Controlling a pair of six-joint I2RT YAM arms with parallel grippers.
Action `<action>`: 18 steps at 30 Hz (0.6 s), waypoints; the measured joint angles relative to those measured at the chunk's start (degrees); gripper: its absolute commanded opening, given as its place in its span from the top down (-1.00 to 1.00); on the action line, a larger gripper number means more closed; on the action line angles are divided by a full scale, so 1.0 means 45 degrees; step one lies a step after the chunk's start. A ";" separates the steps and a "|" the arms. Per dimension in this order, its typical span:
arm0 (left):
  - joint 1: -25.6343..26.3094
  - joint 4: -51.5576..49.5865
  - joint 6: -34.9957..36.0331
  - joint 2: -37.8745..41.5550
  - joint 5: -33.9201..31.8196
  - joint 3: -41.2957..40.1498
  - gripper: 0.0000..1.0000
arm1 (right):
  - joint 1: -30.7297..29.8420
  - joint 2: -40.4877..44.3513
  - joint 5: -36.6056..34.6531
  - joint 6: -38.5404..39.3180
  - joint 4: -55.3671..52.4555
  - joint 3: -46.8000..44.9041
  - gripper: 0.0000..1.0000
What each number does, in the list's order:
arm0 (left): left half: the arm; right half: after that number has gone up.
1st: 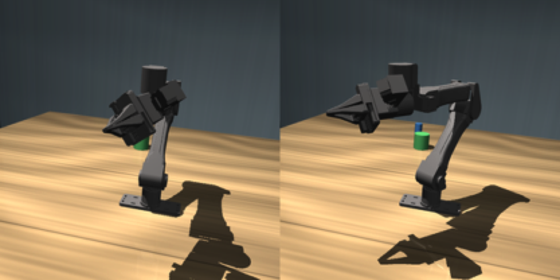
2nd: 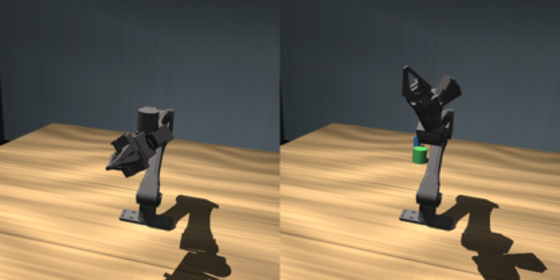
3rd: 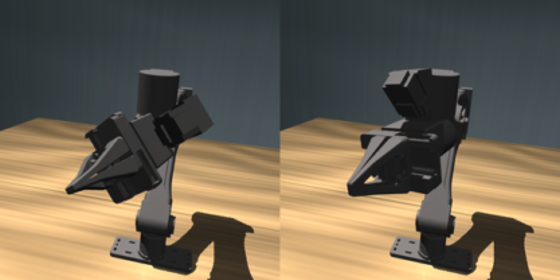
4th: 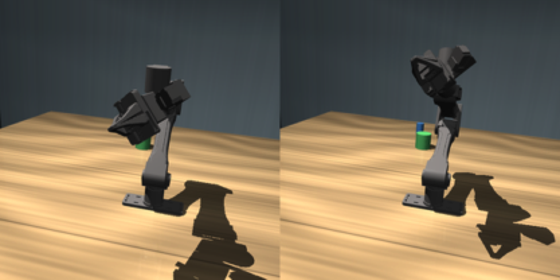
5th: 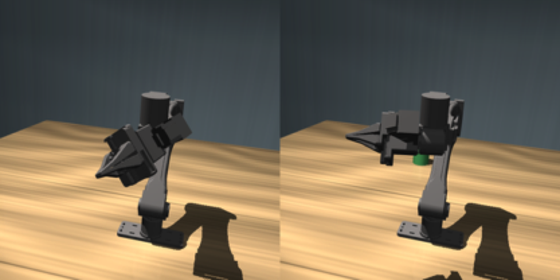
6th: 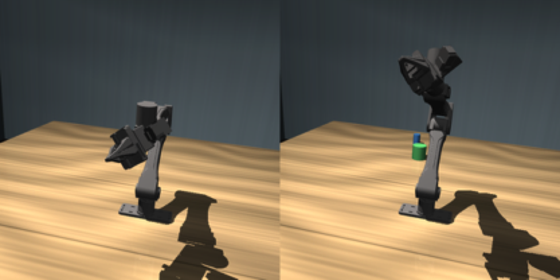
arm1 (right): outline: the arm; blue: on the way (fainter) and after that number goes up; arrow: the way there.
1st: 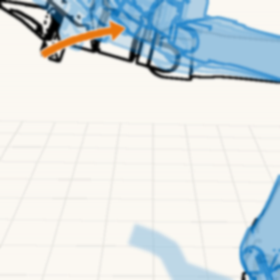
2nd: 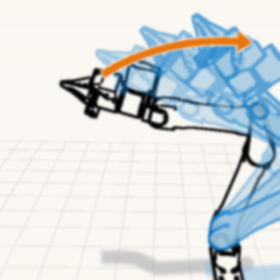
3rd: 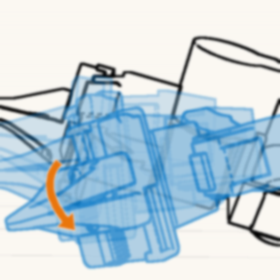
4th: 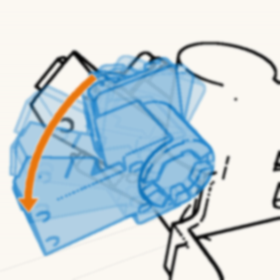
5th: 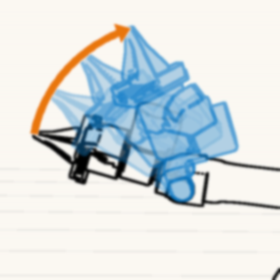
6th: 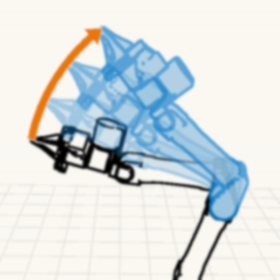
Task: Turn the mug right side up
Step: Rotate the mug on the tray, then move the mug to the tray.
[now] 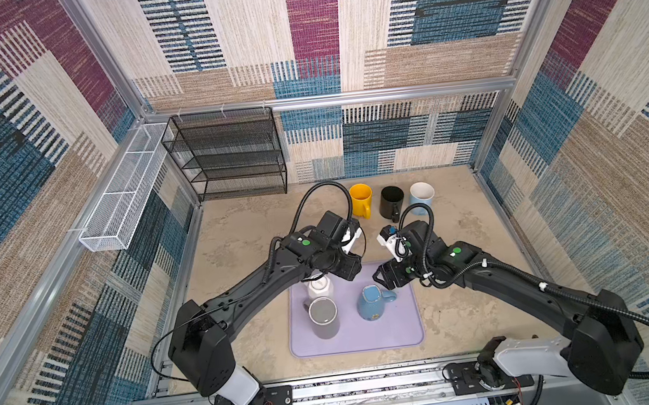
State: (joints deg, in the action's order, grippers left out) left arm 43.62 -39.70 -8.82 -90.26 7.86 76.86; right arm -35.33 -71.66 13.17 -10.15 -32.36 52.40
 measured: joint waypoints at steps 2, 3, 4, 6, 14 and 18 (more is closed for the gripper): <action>0.0000 0.0010 0.0000 0.0068 -0.0005 -0.0058 -0.13 | 0.0000 0.0209 0.0291 -0.0005 0.0000 0.0000 -0.91; 0.0000 0.0024 0.0000 0.0083 -0.0010 -0.0063 -0.13 | -0.0010 0.0262 0.0495 0.0029 0.0005 -0.0010 -0.96; 0.0000 0.0053 0.0000 0.0092 -0.0029 -0.0073 -0.13 | -0.0034 0.0287 0.0690 0.0107 0.0015 -0.0044 -1.00; 0.0000 0.0063 0.0000 0.0107 -0.0034 -0.0087 -0.13 | -0.0151 0.0287 0.0971 0.0257 0.0015 -0.0131 -0.99; 0.0000 0.0092 0.0000 0.0146 -0.0053 -0.0121 -0.13 | -0.1200 -0.0311 0.1413 0.0967 0.0044 -0.0233 -0.99; 0.0000 0.0049 0.0034 0.0151 -0.0121 -0.0121 -0.13 | -0.1695 -0.0860 0.1277 0.1214 0.0044 -0.0233 -0.99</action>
State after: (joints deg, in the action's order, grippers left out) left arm 43.62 -39.48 -8.67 -89.58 7.31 76.31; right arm -42.96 -75.53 18.92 -4.69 -32.16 51.35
